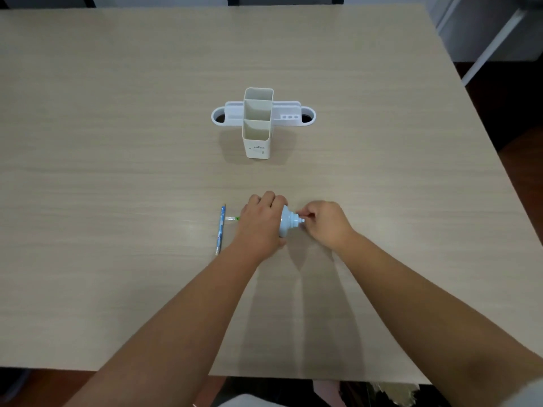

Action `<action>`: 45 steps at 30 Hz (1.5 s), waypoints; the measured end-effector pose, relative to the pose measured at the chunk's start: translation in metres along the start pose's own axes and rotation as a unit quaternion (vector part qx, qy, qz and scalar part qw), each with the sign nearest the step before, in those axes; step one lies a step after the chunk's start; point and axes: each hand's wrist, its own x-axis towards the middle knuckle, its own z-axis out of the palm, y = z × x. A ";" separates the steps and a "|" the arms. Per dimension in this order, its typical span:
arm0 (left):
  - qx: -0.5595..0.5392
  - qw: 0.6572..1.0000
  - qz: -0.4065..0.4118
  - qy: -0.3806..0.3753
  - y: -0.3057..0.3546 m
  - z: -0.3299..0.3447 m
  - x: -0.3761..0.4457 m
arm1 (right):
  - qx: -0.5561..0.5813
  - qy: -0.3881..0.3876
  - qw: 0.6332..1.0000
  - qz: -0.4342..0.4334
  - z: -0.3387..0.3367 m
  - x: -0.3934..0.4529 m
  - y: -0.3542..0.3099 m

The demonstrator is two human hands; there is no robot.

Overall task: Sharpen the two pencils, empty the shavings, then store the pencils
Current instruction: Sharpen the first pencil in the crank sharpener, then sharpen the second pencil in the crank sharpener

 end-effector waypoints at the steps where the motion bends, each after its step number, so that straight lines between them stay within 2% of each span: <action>1: 0.000 1.000 0.001 -0.002 0.000 0.000 0.000 | -0.025 -0.013 1.000 -0.012 0.004 -0.006 0.004; 6: 0.014 1.000 -0.006 -0.022 0.004 -0.005 -0.002 | -0.018 -0.008 0.998 -0.067 0.010 -0.023 0.013; 11: 0.015 0.997 -0.005 -0.071 0.006 -0.019 -0.006 | 0.092 -0.008 0.996 0.015 -0.005 -0.029 0.005; 14: -0.053 0.994 -0.006 -0.093 0.008 -0.041 -0.011 | 0.105 0.013 0.994 0.036 -0.021 -0.035 -0.002; 17: -0.132 0.989 -0.052 -0.031 -0.011 -0.063 -0.019 | 0.121 0.062 0.991 -0.013 -0.034 -0.034 -0.024; 19: -0.137 0.987 -0.087 0.006 -0.036 -0.068 -0.024 | 0.134 0.066 0.987 -0.064 -0.036 -0.030 -0.044; 21: -0.099 0.990 -0.095 -0.019 -0.056 -0.066 -0.027 | 0.089 0.034 0.988 -0.124 -0.027 -0.025 -0.061; 23: -0.034 0.996 -0.050 -0.065 -0.059 -0.061 -0.027 | 0.011 -0.010 0.988 -0.155 -0.013 -0.020 -0.070; 25: 0.008 0.997 -0.006 -0.076 -0.052 -0.056 -0.025 | -0.040 -0.040 0.988 -0.146 -0.004 -0.018 -0.075; 32: -0.002 0.999 0.021 -0.038 -0.070 -0.059 -0.024 | -0.110 -0.048 0.986 -0.115 -0.004 -0.015 -0.087; 34: -0.012 0.999 -0.022 -0.041 -0.086 -0.063 -0.033 | -0.119 -0.054 0.985 -0.110 -0.005 -0.016 -0.089; 36: -0.034 0.990 -0.131 -0.033 -0.108 -0.069 -0.048 | -0.118 -0.050 0.985 -0.112 -0.005 -0.016 -0.089; 40: -0.161 0.925 -0.344 0.011 -0.124 -0.069 -0.076 | -0.113 -0.045 0.985 -0.121 -0.004 -0.016 -0.089; 43: -0.222 0.883 -0.414 -0.001 -0.110 -0.055 -0.085 | -0.094 -0.029 0.988 -0.122 -0.003 -0.017 -0.087; 45: -0.232 0.871 -0.433 0.003 -0.105 -0.049 -0.085 | -0.095 -0.027 0.987 -0.123 -0.002 -0.017 -0.086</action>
